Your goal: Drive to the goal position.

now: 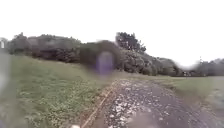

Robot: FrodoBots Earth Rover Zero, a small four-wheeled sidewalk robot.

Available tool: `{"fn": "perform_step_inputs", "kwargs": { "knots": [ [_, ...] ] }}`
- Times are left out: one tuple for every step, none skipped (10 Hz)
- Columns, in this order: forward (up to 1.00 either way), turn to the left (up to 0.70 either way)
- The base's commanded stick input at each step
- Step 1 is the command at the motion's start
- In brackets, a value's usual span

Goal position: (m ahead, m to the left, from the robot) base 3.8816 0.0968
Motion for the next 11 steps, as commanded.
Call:
{"fn": "perform_step_inputs", "kwargs": {
  "knots": [
    [0.50,-0.51],
    [0.50,-0.51],
    [0.50,-0.47],
    [0.50,-0.30],
    [0.50,-0.14],
    [0.50,-0.01],
    [0.50,-0.01],
    [0.50,-0.01],
    [0.50,-0.01],
    [0.50,-0.01],
    [0.50,-0.01]
  ]
}}
